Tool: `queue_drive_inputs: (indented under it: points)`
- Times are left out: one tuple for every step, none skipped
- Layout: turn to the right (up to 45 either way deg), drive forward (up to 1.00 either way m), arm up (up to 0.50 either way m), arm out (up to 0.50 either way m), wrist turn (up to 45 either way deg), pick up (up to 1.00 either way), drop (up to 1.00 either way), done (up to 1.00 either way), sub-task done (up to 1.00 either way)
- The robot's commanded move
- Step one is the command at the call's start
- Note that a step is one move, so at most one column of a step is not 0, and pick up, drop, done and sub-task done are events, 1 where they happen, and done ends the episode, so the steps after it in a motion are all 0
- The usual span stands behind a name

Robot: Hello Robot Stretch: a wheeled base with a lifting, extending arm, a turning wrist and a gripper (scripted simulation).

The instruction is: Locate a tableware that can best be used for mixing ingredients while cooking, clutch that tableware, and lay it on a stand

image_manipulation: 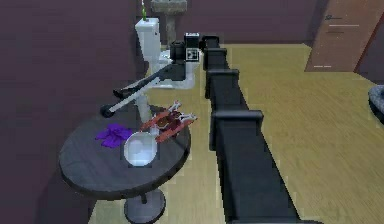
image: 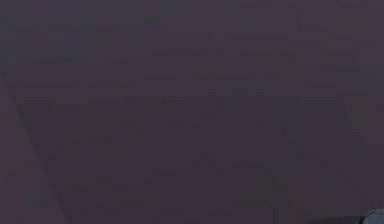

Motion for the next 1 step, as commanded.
queue_drive_inputs:
  points:
    - [0.0,0.00,0.00,0.00,0.0,0.00,0.00,1.00,0.00]
